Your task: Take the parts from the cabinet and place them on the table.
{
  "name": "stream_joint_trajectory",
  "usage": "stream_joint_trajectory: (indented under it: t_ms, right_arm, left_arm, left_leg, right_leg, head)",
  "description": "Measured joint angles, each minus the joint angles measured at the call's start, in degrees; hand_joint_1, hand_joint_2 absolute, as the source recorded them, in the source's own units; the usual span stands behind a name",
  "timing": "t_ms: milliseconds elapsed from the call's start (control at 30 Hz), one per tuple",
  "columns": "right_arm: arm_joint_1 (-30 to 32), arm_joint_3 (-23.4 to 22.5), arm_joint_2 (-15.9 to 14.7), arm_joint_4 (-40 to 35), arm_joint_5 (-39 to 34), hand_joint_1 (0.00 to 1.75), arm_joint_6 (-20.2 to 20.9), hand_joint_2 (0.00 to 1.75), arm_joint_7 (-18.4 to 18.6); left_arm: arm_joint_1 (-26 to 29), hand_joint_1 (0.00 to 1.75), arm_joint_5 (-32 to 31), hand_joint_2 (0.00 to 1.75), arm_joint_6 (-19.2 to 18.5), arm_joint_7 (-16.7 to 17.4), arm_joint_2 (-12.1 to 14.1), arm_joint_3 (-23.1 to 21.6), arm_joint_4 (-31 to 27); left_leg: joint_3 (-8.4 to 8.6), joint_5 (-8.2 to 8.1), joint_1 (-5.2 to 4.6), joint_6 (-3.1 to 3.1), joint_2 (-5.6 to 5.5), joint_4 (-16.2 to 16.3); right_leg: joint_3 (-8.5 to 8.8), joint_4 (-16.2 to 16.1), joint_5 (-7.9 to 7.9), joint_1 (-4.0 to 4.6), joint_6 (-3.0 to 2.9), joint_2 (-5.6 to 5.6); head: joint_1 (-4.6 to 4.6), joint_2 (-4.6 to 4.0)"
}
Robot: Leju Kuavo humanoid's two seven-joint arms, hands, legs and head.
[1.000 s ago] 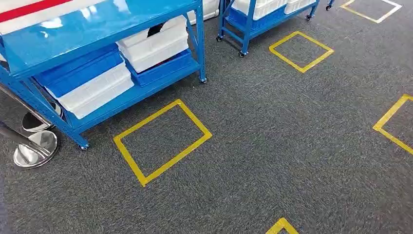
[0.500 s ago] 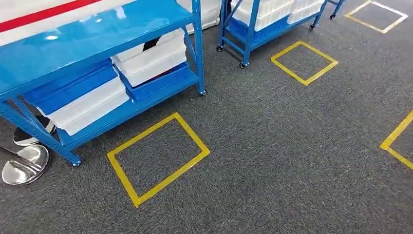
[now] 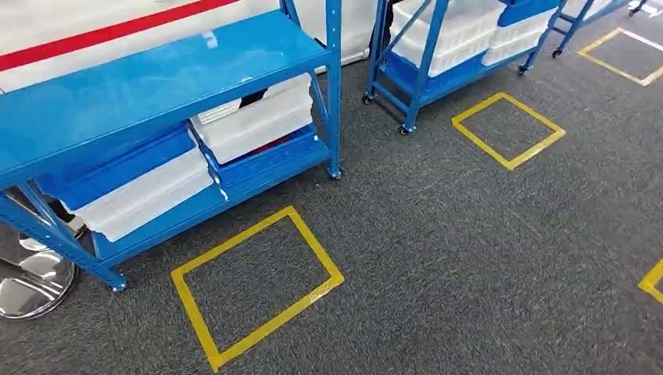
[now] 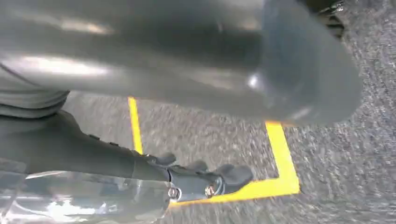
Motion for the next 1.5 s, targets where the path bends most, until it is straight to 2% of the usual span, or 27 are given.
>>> stream_joint_trajectory:
  t_ms: [67,100,167,200,233,267,300,333,367,500,567,667,700,767,833,867,900,1000,1033,1067,1100,1167,1200,1267,1333,1400,1500]
  right_arm:
    - [0.08,-0.20,0.09,-0.11,1.03,0.00,0.13,0.00,0.24]
    - [-0.02,-0.24,0.18,-0.13,1.64,0.00,0.35,0.00,0.28]
    - [-0.32,-0.26,0.22,-0.20,2.22,0.00,0.39,0.00,0.39]
    - [-0.47,-0.33,0.22,-0.22,2.62,0.00,0.42,0.00,0.63]
    - [-0.51,-0.42,0.18,-0.30,2.97,0.00,0.44,0.00,0.67]
    - [-0.51,-0.52,0.09,-0.37,3.27,0.00,0.46,0.00,0.70]
    - [-0.50,-0.57,0.09,-0.39,3.65,0.00,0.50,0.00,0.70]
    - [-0.16,-0.57,0.09,-0.37,3.91,0.00,0.57,0.00,0.72]
    - [0.05,-0.59,0.11,-0.26,4.11,0.00,0.61,0.00,0.74]
    - [-1.10,-0.61,0.17,-0.50,5.55,0.00,0.61,0.00,0.87]
    - [-1.04,-0.61,0.29,-0.52,5.66,0.00,0.61,0.00,0.87]
    - [-1.07,-0.64,0.26,-0.52,6.69,0.00,0.68,0.00,0.87]
    - [-1.19,-0.64,0.26,-0.52,6.95,0.00,0.70,0.00,0.87]
    - [-1.42,-0.61,0.26,-0.52,7.52,0.00,0.83,0.00,0.87]
    - [-1.61,-0.61,0.26,-0.52,8.08,0.00,0.98,0.00,0.89]
    - [-1.47,-0.61,0.50,-0.48,8.17,0.00,1.14,0.00,0.94]
    - [-1.46,-0.64,0.37,-0.48,8.19,0.00,1.20,0.00,0.96]
    - [-1.99,-0.64,0.35,-0.50,8.39,0.00,1.23,0.00,1.07]
    - [-2.01,-0.64,0.24,-0.63,8.46,0.00,1.18,0.00,1.18]
    - [-1.85,-0.66,0.11,-0.63,8.46,0.00,1.14,0.00,1.20]
    - [-1.78,-0.66,0.13,-0.63,8.46,0.00,1.16,0.00,1.20]
    - [-1.45,-0.74,0.09,-0.63,8.48,0.00,1.14,0.00,1.27]
    - [-1.42,-0.81,0.04,-0.63,8.48,0.00,1.11,0.00,1.27]
    - [-1.30,-1.22,0.00,-0.63,8.46,0.00,0.92,0.00,1.33]
    - [-1.19,-1.79,-0.09,-0.66,7.39,0.00,0.87,0.00,1.31]
    - [-1.41,-2.69,-0.06,-0.70,6.57,0.00,1.09,0.00,1.20]
    - [-1.50,-3.72,-0.06,-1.03,6.42,0.00,1.66,0.00,1.20]
  left_arm:
    - [3.74,0.00,13.39,0.00,0.20,5.35,-0.83,-11.28,-5.50]
    - [3.98,0.00,16.88,0.00,0.09,4.10,-1.43,-16.04,-7.38]
    - [3.95,0.00,12.13,0.00,-0.21,2.66,-2.89,-21.72,-9.97]
    - [4.04,0.00,8.48,0.00,-0.28,2.29,-3.68,-22.76,-10.68]
    - [4.26,0.00,6.64,0.00,-0.28,2.09,-4.58,-22.95,-11.02]
    - [4.57,0.00,5.93,0.00,-0.26,1.83,-4.90,-23.08,-11.37]
    - [4.85,0.00,5.63,0.00,0.00,1.57,-5.22,-23.38,-11.72]
    - [5.13,0.00,5.48,0.00,0.37,1.39,-5.32,-23.72,-11.83]
    - [4.90,0.00,5.54,0.00,0.88,1.28,-5.29,-23.80,-11.99]
    - [4.59,0.00,6.75,0.00,3.98,0.76,-5.64,-25.11,-12.16]
    - [4.17,0.00,6.79,0.00,4.33,0.65,-5.88,-25.64,-12.16]
    - [3.24,0.00,7.68,0.00,5.22,0.28,-6.06,-25.92,-12.09]
    - [3.15,0.00,7.88,0.00,5.42,0.23,-6.06,-25.95,-12.03]
    - [3.17,0.00,8.63,0.00,5.88,0.19,-6.10,-26.14,-11.96]
    - [3.42,0.00,10.30,0.00,6.54,0.69,-6.06,-26.82,-12.11]
    - [3.70,0.00,11.05,0.00,6.60,1.24,-5.95,-27.17,-12.60]
    - [3.94,0.00,11.58,0.00,6.56,1.66,-6.06,-27.70,-13.04]
    - [5.89,0.00,12.67,0.00,6.30,3.10,-6.06,-29.31,-15.11]
    - [6.76,0.00,12.76,0.00,6.03,3.67,-6.17,-29.90,-15.88]
    - [7.29,0.00,12.78,0.00,5.79,4.00,-6.19,-30.38,-16.64]
    - [7.73,0.00,12.87,0.00,5.60,4.43,-6.17,-30.87,-17.54]
    - [8.46,0.00,13.19,0.00,4.76,5.02,-6.19,-31.78,-19.13]
    - [9.04,0.00,13.22,0.00,4.22,5.33,-6.19,-32.02,-19.90]
    - [10.45,0.00,13.24,0.00,2.75,6.14,-6.19,-32.44,-21.82]
    - [11.59,0.00,13.22,0.00,1.21,6.46,-6.21,-32.63,-23.49]
    - [12.52,0.00,13.19,0.00,0.11,6.57,-6.19,-32.55,-25.10]
    - [13.19,0.00,13.11,0.00,-1.42,6.73,-6.19,-32.55,-26.84]
  left_leg:
    - [1.52,-0.50,0.04,0.90,-1.64,-0.97]
    - [2.11,-0.69,0.04,1.12,-3.22,-1.43]
    - [3.83,-1.53,0.15,1.08,-5.54,-2.04]
    - [4.95,-2.22,0.27,0.92,-6.45,-2.10]
    - [6.15,-3.09,0.46,0.66,-7.18,-2.10]
    - [7.28,-3.98,0.66,0.35,-7.73,-2.09]
    - [8.53,-4.95,0.89,-0.04,-8.29,-2.08]
    - [8.60,-5.78,0.87,-0.37,-8.67,-2.05]
    - [9.28,-6.76,0.71,-0.72,-9.36,-0.85]
    - [8.69,-7.07,0.68,-1.79,-9.71,-0.45]
    - [6.52,-7.77,0.60,-2.63,-3.91,4.22]
    - [-0.57,-13.20,1.17,-3.55,-2.68,14.84]
    - [-1.87,-13.13,1.28,-3.59,-2.60,15.95]
    - [-0.87,-9.00,1.27,-3.33,-2.43,11.41]
    - [2.91,-2.48,0.55,-1.71,0.03,1.42]
    - [3.33,-3.91,-0.25,-0.90,3.26,0.52]
    - [3.18,-5.62,-0.53,-0.83,3.38,-0.42]
    - [3.28,-3.14,-0.42,-0.16,1.21,-1.26]
    - [4.43,-1.95,0.50,-0.34,0.49,-2.50]
    - [4.58,-1.78,0.53,0.04,-0.13,-3.00]
    - [4.43,-1.51,0.57,0.41,-0.70,-3.00]
    - [4.32,-1.51,0.55,0.41,-2.49,-2.97]
    - [4.38,-1.54,0.56,0.37,-3.41,-2.86]
    - [4.67,-1.77,0.73,0.05,-5.13,-2.68]
    - [4.94,-2.51,0.92,-0.47,-5.89,-1.95]
    - [4.35,-3.45,0.51,-1.38,-6.43,-0.65]
    - [4.37,-3.87,0.76,-2.23,-6.47,-1.00]
  right_leg:
    - [-5.03,8.58,1.94,-0.29,0.34,2.28]
    - [-8.29,12.02,-0.22,-0.62,0.49,2.77]
    - [-12.20,13.98,-7.01,-0.67,0.76,2.96]
    - [-13.61,13.40,-9.26,-0.70,1.01,3.00]
    - [-14.56,11.72,-9.42,-0.69,1.18,3.07]
    - [-15.04,9.14,-7.89,-0.70,1.19,3.19]
    - [-15.37,5.42,-3.39,-0.83,1.43,3.74]
    - [-15.94,2.05,3.62,-1.22,1.95,5.59]
    - [-16.78,0.48,8.64,-1.26,1.57,6.32]
    - [-16.08,0.46,8.57,-1.13,-0.83,4.61]
    - [-14.84,-0.41,8.13,-1.07,-1.62,3.61]
    - [-13.95,-0.56,7.18,-0.88,-1.98,1.52]
    - [-13.58,-0.56,6.84,-0.82,-2.02,0.85]
    - [-12.57,-0.58,6.17,-0.59,-2.01,-0.33]
    - [-11.41,-0.72,5.50,-0.27,-2.03,-1.71]
    - [-10.96,-0.76,5.32,-0.21,-1.90,-2.27]
    - [-11.17,-0.83,5.21,-0.13,-1.51,-2.68]
    - [-10.14,-1.34,4.88,0.04,-0.74,-5.04]
    - [-9.85,-0.75,4.32,-0.25,-0.27,-3.60]
    - [-10.66,0.84,2.87,-0.21,-0.08,-0.39]
    - [-12.36,4.33,0.59,-0.38,0.00,1.50]
    - [-16.30,12.46,-2.93,-0.71,0.40,2.74]
    - [-17.58,14.73,-3.08,-0.74,0.63,2.84]
    - [-16.50,11.26,0.71,-1.15,1.04,2.87]
    - [-12.45,1.44,6.48,-1.60,1.35,3.15]
    - [-11.98,-0.46,5.90,-1.52,0.58,4.11]
    - [-11.90,-0.46,5.46,-1.10,-0.43,3.85]
  head:
    - [0.04,0.00]
    - [0.00,0.00]
    - [0.00,0.00]
    - [0.00,0.00]
    - [-0.02,-0.02]
    - [-0.02,0.00]
    - [0.00,0.00]
    - [0.02,-0.02]
    - [-0.02,0.00]
    - [-0.02,0.00]
    - [-0.04,0.00]
    - [-0.04,0.00]
    - [-0.04,-0.02]
    - [-0.04,0.00]
    - [-0.04,0.00]
    - [-0.02,-0.02]
    - [-0.26,-0.02]
    - [-0.26,0.00]
    - [-0.24,0.00]
    - [-0.26,0.00]
    - [-0.24,0.00]
    - [-0.24,0.00]
    - [-0.24,-0.02]
    - [-0.24,-0.02]
    - [-0.24,-0.02]
    - [-0.29,0.00]
    - [-0.28,0.00]
